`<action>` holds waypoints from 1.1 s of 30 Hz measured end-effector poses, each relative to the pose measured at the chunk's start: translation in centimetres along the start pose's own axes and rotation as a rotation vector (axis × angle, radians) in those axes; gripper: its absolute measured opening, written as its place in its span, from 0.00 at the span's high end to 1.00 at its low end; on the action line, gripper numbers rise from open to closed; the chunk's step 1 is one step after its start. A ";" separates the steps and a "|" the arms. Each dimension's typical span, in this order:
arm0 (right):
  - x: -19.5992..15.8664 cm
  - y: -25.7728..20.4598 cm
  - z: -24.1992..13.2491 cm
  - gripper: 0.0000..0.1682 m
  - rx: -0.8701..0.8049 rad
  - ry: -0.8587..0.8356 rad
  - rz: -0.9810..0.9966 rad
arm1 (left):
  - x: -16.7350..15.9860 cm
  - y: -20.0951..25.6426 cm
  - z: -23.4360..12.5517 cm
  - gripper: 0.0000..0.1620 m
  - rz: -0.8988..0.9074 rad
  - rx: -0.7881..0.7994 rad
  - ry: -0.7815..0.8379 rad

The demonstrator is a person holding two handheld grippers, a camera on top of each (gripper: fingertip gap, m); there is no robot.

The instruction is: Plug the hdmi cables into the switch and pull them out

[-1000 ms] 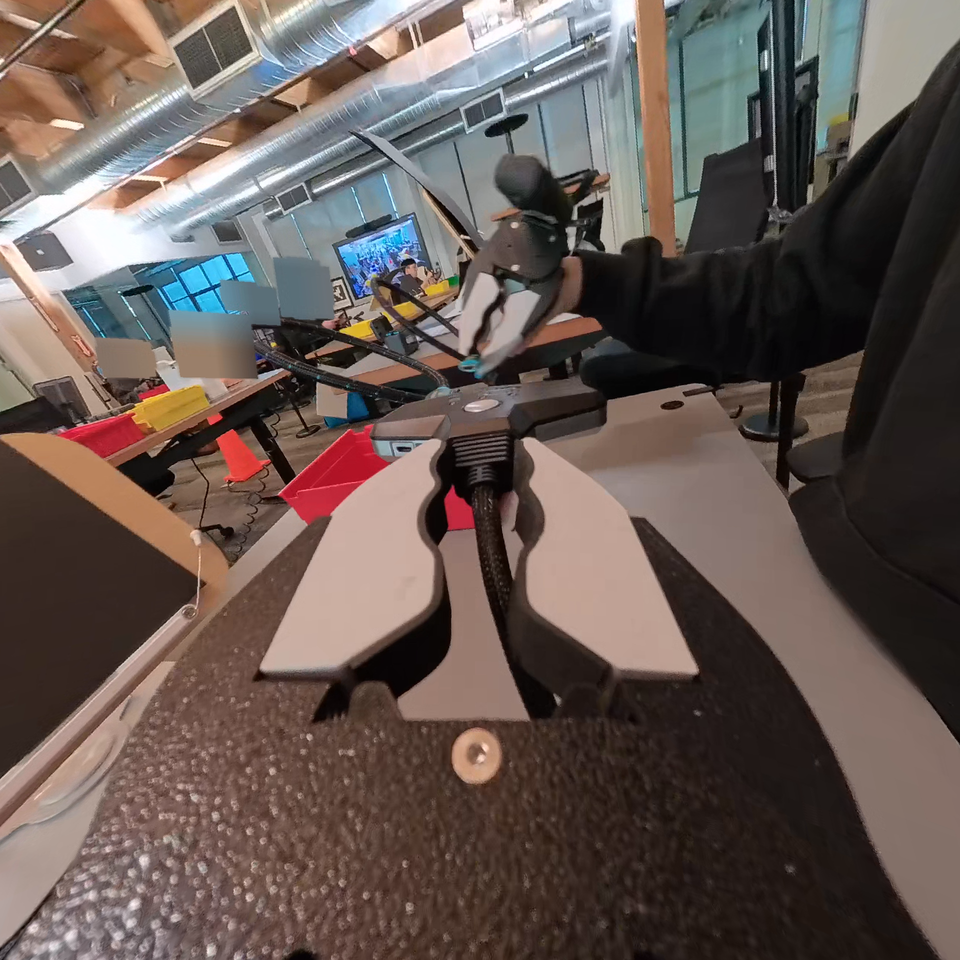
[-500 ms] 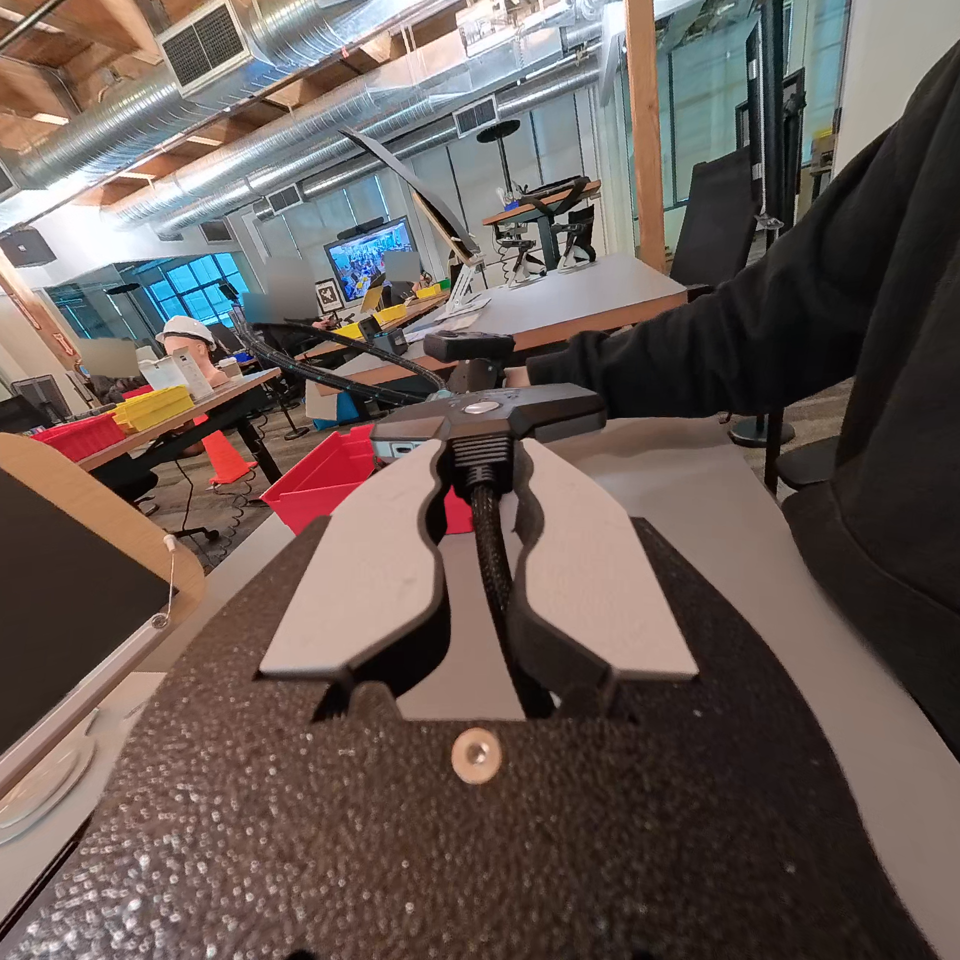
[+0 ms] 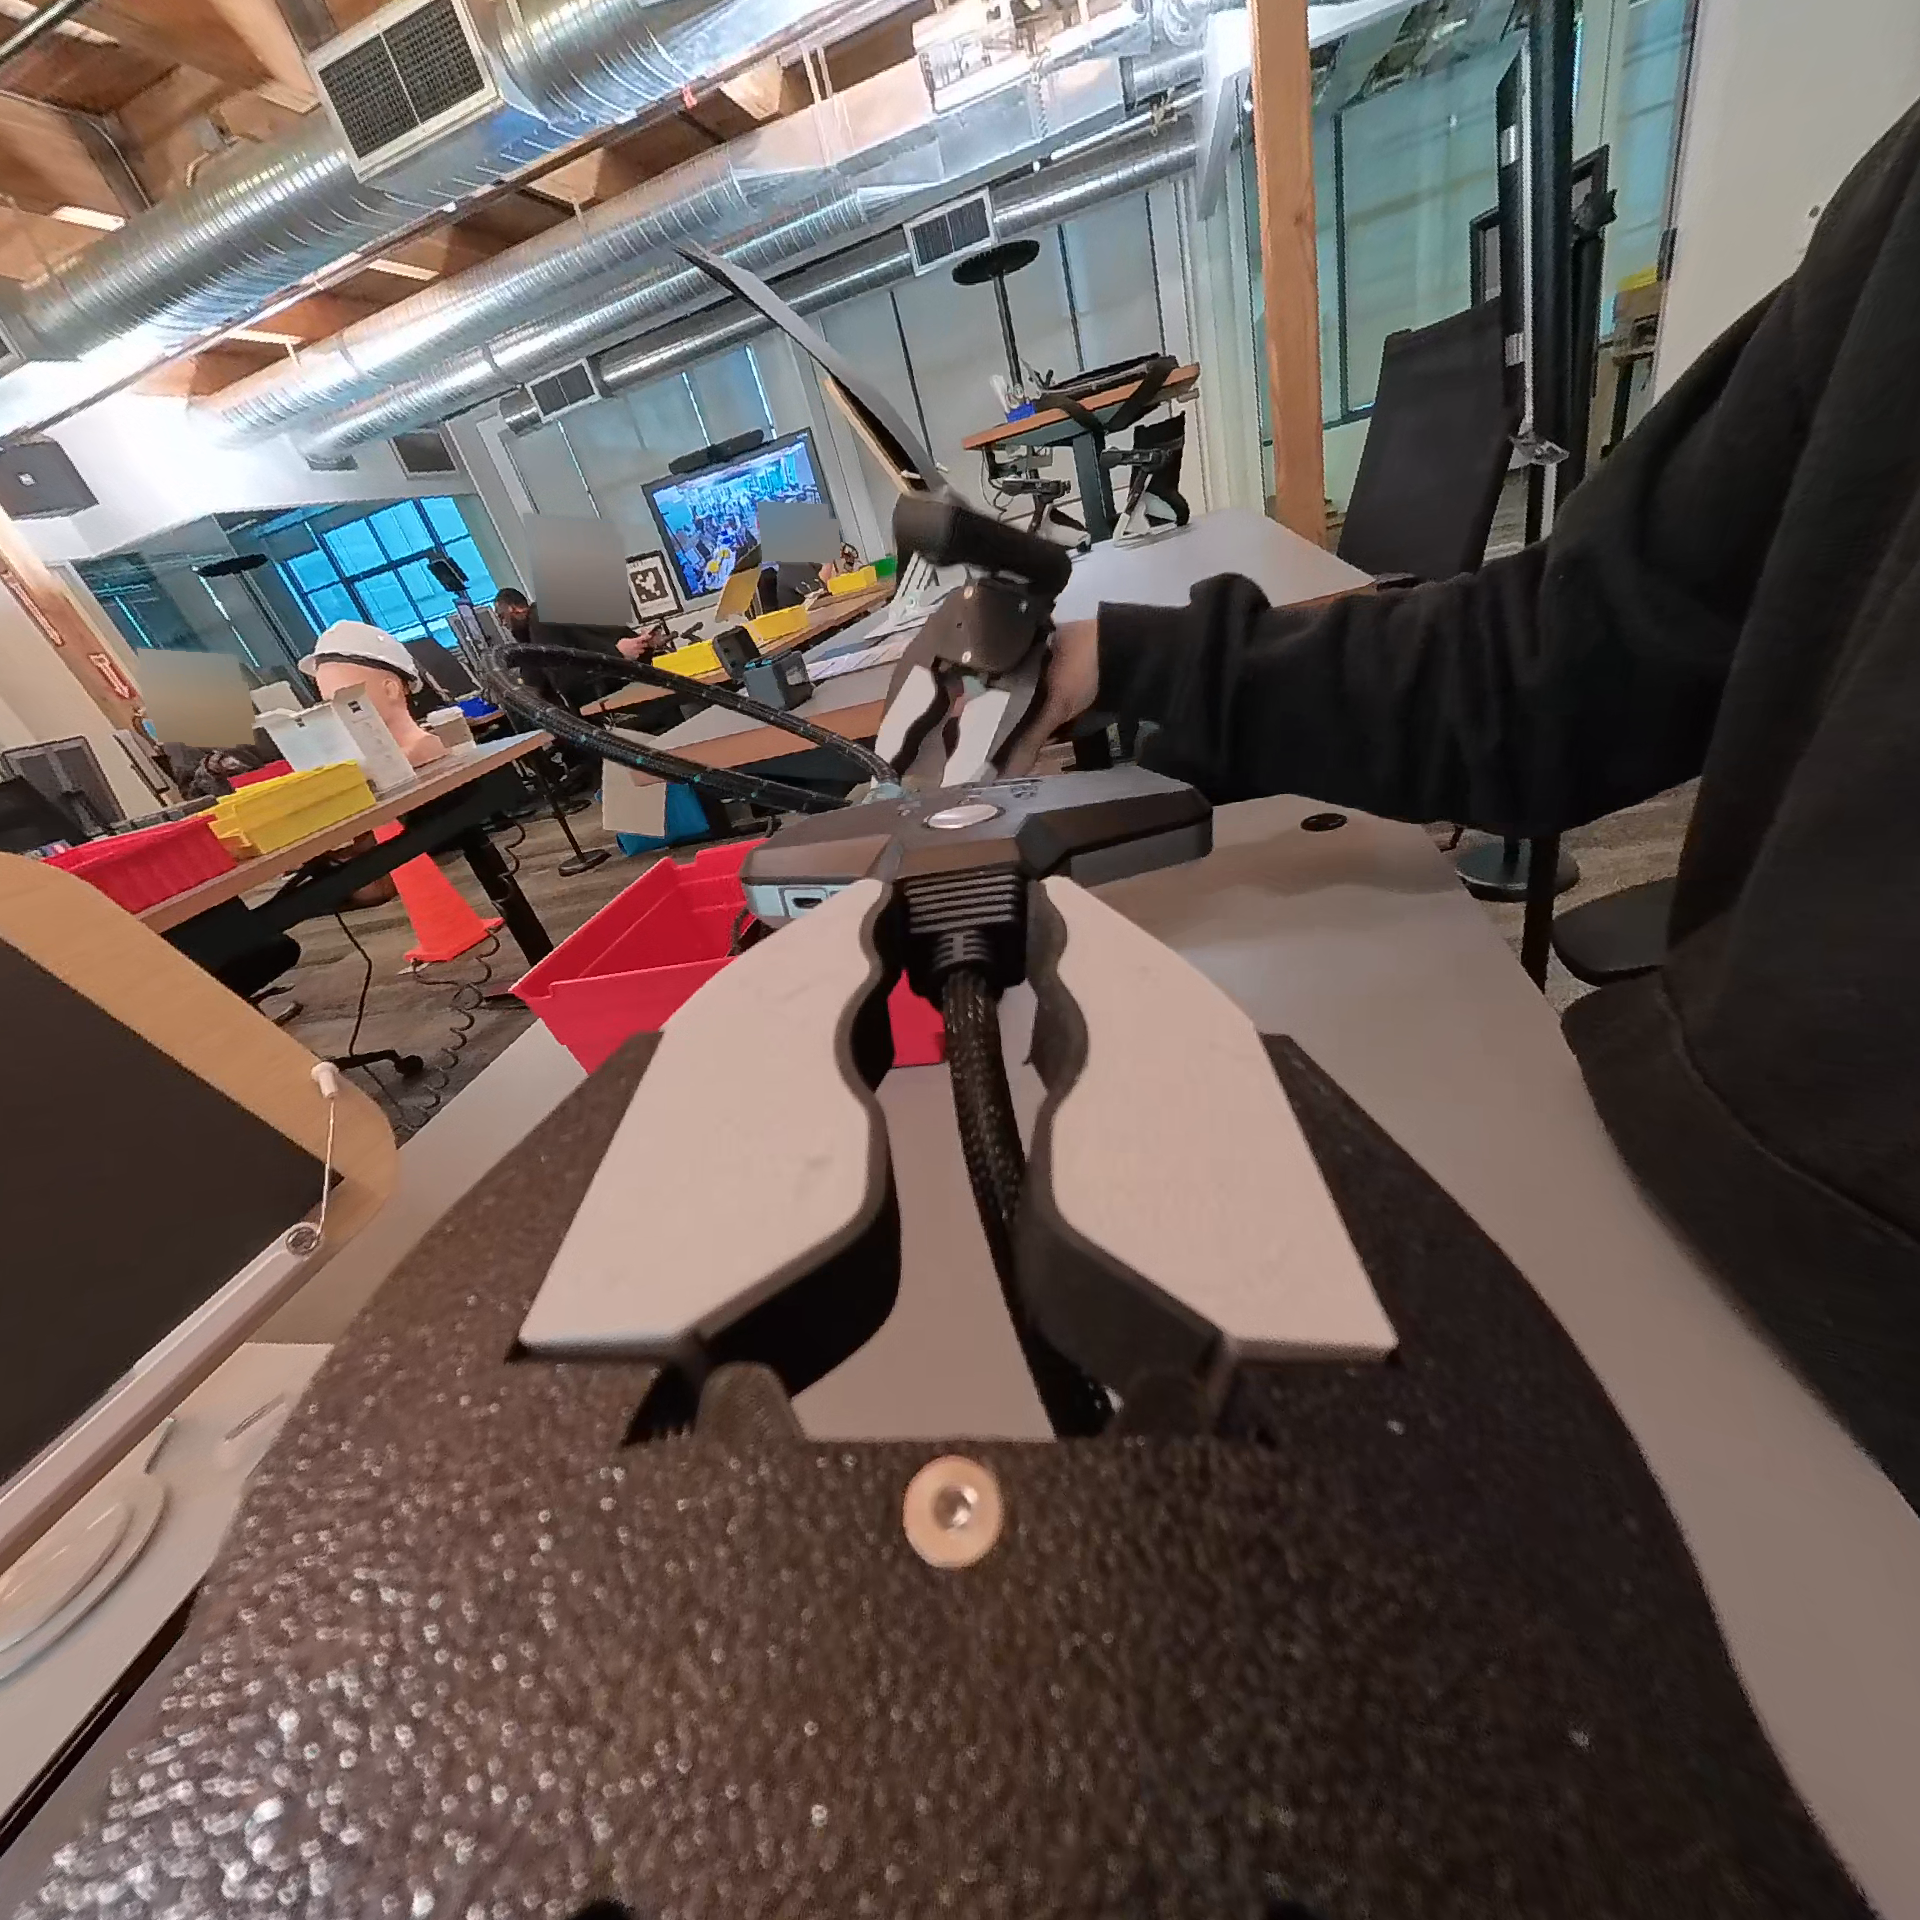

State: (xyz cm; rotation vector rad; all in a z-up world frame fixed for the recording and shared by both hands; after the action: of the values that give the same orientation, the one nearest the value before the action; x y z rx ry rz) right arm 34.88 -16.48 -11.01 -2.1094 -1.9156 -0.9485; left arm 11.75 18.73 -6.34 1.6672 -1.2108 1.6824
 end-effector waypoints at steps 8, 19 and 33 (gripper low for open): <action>9.1 -7.6 -5.6 0.80 0.055 0.358 -0.299 | -0.2 0.1 0.8 0.87 -0.003 -0.019 -0.006; 15.3 -13.7 -2.6 0.81 0.175 0.278 -0.462 | 0.1 1.1 1.3 0.87 0.051 -0.048 -0.032; 15.6 -13.9 -2.5 0.93 0.274 0.310 -0.413 | -0.2 1.6 1.4 0.87 0.054 -0.092 -0.012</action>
State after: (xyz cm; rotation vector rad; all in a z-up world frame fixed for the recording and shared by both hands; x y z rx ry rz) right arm 20.84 -1.99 -5.03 -1.3576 -2.1985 -0.9445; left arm 11.23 16.80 -7.07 1.6054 -1.3294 1.6251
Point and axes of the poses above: each gripper's, where its closed fingertips meet, z out along the fingers, x out of its top, y = z × x across the jaws, the point moved 7 cm from there along -z, back along the fingers, and after that the axes turned 12 degrees about -y, right-handed, at the moved point
